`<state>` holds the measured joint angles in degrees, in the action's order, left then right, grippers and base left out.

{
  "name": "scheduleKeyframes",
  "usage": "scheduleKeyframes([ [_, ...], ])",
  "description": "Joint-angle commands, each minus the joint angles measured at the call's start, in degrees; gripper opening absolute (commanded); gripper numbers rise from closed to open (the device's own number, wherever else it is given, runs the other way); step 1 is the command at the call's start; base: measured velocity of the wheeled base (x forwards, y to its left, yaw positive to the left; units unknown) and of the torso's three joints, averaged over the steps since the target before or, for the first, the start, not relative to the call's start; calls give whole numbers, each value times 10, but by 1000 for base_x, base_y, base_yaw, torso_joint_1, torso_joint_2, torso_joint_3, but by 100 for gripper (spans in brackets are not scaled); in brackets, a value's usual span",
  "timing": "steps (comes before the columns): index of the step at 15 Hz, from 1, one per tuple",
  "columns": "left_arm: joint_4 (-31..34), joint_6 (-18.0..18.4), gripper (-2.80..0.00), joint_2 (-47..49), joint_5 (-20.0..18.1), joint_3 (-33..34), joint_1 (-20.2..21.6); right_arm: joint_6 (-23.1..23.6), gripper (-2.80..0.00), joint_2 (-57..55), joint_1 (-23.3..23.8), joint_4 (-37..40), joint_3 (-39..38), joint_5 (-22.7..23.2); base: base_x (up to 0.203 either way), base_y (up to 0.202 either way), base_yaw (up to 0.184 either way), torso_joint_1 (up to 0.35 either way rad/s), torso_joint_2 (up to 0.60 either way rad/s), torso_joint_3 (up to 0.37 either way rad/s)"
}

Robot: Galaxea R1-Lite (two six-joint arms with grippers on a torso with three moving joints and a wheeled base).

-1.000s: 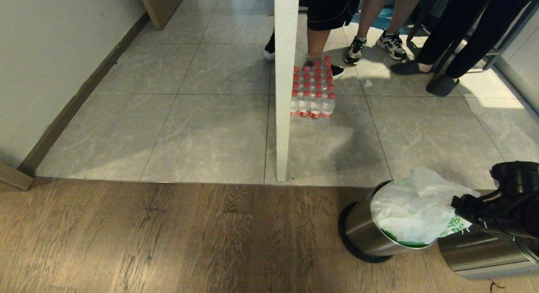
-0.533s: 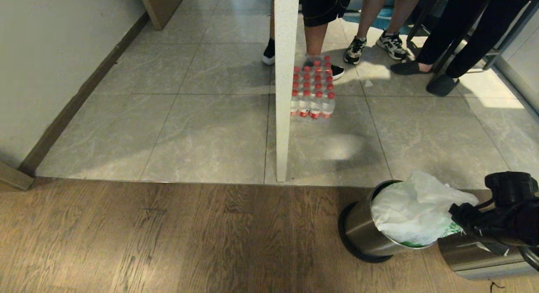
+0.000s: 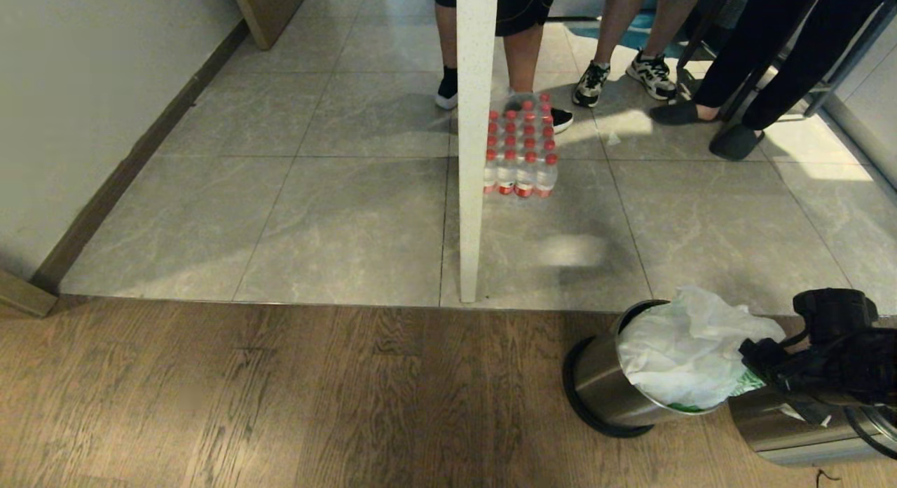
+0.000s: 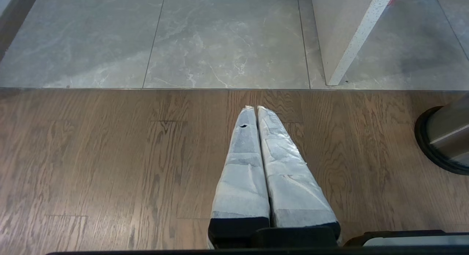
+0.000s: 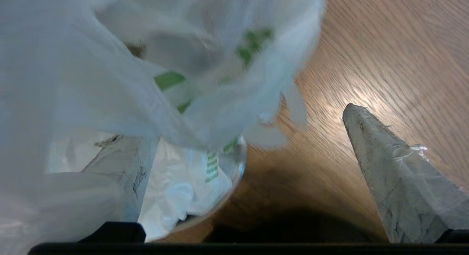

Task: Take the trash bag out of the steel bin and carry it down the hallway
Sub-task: Pick up the trash bag

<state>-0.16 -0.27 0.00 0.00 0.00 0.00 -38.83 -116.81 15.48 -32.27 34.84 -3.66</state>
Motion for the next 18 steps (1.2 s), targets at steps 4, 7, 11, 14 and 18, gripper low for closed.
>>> scheduleKeyframes([
  [4, 0, -1, -280, 0, 0, 0, 0, 0, 0, -24, 0, -17, 29, 4, 0, 0, 0, 0, 0, 0],
  [7, 0, -1, -280, 0, 0, 0, 0, 0, 0, -32, 1, -57, 40, 33, 0, 0, 0, 0, 0, 0],
  [11, 0, -1, -280, 0, 0, 0, 0, 0, 0, -45, 0, -81, 40, 57, 0, 0, 0, 0, 0, 0],
  [14, 0, -1, -280, 0, 0, 0, 0, 1, 0, -62, 1, -94, 51, 59, 0, 0, 0, 0, 0, 0],
  [18, 0, 0, -280, 0, 0, 0, 0, 1, 0, -69, 1, -109, 62, 61, 0, 0, 0, 0, 0, 0],
])
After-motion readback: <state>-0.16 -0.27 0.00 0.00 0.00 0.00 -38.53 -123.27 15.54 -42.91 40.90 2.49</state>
